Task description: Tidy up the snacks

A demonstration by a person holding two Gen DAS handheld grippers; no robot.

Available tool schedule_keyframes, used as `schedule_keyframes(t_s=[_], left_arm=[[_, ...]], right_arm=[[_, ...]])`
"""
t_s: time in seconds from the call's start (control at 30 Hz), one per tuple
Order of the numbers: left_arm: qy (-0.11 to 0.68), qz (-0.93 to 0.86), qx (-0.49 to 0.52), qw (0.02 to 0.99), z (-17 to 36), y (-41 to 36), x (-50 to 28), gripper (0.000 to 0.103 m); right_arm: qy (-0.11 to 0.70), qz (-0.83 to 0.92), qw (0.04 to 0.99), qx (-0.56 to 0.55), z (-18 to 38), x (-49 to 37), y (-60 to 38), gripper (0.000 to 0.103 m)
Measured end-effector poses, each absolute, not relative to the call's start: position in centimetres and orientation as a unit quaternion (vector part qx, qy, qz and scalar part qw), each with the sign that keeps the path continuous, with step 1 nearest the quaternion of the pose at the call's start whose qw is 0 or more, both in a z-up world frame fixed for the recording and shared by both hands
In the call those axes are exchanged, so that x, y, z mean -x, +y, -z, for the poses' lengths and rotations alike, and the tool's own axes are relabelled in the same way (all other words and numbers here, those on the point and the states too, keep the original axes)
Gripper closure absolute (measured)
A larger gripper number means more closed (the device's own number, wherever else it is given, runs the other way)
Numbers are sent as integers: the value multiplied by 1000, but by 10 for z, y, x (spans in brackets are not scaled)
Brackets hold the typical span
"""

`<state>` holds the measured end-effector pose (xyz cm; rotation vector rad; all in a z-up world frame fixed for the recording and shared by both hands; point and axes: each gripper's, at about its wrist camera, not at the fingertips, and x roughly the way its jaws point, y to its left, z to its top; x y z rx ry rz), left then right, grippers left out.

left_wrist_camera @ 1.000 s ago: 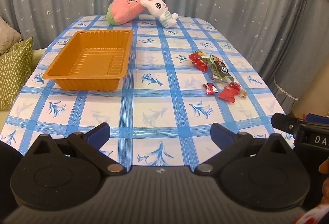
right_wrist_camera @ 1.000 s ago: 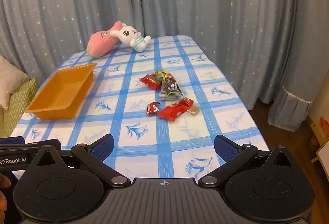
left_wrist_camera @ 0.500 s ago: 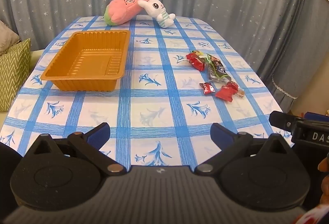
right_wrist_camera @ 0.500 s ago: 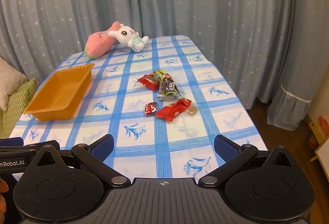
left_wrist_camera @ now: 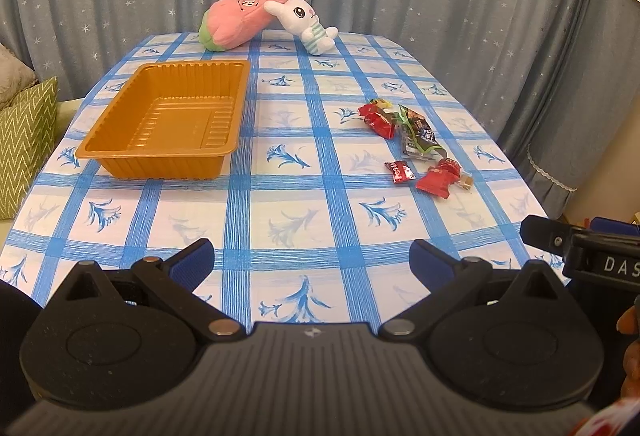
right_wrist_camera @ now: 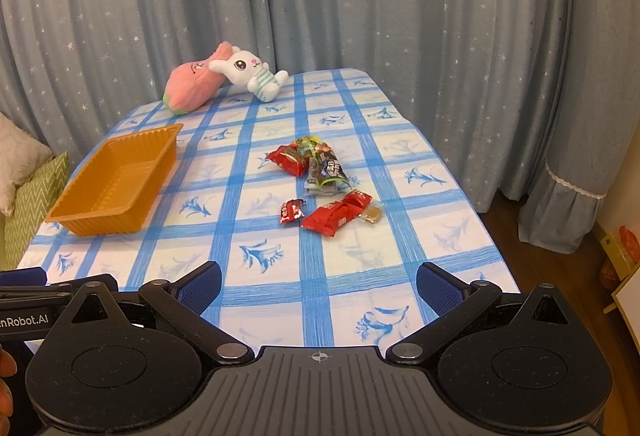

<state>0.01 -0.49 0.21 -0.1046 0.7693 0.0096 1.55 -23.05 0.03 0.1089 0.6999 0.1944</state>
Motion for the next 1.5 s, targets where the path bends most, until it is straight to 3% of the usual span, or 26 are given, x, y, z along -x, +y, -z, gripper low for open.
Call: schedule_keyframes(t_s=[1.5], left_arm=[[374, -2, 52, 926, -3, -11, -2, 0]], right_arm=[[340, -92, 934, -54, -1, -16, -233, 0]])
